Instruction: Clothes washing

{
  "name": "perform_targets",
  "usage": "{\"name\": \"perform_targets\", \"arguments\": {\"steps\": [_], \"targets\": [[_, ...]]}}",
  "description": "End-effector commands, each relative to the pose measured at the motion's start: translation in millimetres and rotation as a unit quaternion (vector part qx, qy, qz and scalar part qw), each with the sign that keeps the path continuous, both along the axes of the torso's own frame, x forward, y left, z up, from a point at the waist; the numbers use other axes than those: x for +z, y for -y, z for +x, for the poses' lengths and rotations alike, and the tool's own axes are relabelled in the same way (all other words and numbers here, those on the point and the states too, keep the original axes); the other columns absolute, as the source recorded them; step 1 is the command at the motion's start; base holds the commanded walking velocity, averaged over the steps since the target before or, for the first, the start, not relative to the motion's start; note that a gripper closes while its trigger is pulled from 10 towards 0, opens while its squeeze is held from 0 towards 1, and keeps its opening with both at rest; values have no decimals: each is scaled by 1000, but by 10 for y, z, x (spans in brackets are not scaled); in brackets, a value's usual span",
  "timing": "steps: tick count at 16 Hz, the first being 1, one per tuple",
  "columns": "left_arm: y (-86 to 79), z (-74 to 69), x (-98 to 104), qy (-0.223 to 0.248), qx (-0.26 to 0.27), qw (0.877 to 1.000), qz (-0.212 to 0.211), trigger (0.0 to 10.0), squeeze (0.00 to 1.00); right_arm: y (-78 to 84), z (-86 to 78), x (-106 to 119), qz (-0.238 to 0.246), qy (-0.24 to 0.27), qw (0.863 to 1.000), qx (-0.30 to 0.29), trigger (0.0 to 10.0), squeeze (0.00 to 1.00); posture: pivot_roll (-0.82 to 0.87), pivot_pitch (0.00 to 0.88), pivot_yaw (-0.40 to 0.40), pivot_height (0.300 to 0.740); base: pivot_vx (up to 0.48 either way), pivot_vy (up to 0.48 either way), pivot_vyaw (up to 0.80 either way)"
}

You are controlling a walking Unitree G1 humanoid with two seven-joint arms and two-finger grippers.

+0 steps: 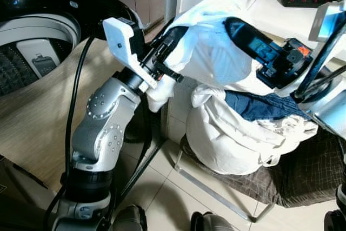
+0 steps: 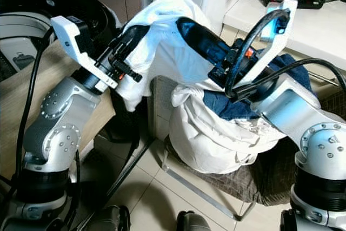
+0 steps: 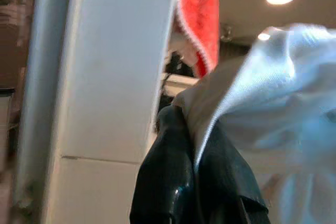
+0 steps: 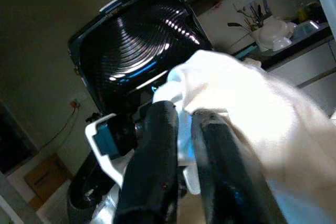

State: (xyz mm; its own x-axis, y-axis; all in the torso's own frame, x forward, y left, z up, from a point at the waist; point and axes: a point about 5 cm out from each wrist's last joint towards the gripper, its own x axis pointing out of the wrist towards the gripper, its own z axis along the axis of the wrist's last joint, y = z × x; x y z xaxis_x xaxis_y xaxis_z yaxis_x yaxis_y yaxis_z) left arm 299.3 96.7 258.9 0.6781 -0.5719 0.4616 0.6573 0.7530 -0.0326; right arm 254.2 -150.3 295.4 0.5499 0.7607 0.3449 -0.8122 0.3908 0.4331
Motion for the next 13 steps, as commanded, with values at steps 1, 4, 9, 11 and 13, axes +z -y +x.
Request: {"name": "perform_targets", "arguments": {"steps": [1,4,9,11,13], "targets": [[-112,66,114,21,36,999,5,0,0,27,-29,-36,-30,2,1000,-5,10000,1000,-103,72,-28,740,0,0,0],[-475,319,365,52,126,988,66,0,0,41,-81,-270,-180,4,984,-12,10000,0,-96,65,-29,740,0,0,0],[-1427,188,2069,339,459,811,128,0,0,11,-95,-323,-219,26,975,-12,10000,0,-87,57,-20,740,0,0,0],[-1505,-134,2496,447,542,694,157,0,0,11,-88,-336,-220,36,975,-19,10000,0,-85,51,-13,740,0,0,0],[-1579,-46,2404,443,565,666,200,0,0,-13,-99,-363,-221,39,974,-19,10000,0,-84,46,-10,740,0,0,0]]}}
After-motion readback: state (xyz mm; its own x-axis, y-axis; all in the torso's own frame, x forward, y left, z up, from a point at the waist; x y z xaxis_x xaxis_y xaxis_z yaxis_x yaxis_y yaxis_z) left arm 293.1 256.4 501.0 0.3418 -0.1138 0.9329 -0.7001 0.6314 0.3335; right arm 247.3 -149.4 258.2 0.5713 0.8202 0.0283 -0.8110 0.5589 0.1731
